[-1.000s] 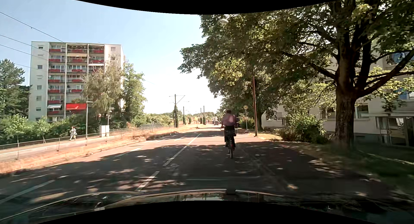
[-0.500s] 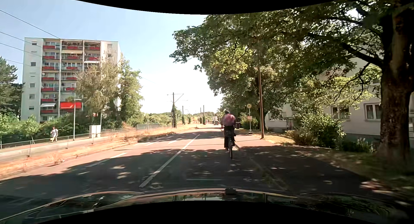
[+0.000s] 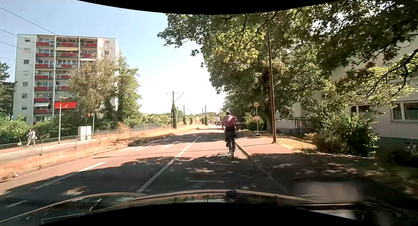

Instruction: Follow the waypoints while adhering to traffic rules and regulations

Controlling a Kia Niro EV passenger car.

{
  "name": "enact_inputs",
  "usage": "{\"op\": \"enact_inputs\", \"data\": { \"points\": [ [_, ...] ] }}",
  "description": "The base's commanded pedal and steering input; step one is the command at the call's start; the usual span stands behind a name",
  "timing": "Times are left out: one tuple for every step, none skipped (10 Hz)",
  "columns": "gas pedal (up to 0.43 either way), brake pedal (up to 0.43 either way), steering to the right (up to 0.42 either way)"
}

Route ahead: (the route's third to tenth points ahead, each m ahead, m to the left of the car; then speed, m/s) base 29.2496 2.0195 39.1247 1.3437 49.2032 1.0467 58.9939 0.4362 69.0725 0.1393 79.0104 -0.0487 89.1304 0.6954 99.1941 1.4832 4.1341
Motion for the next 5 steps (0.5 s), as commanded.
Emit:
{"op": "enact_inputs", "data": {
  "points": [
    [0.039,0.000,-0.009],
    [0.039,0.000,-0.009],
    [0.039,0.000,-0.009],
    [0.039,0.000,-0.009],
    [0.039,0.000,-0.009]
  ]
}}
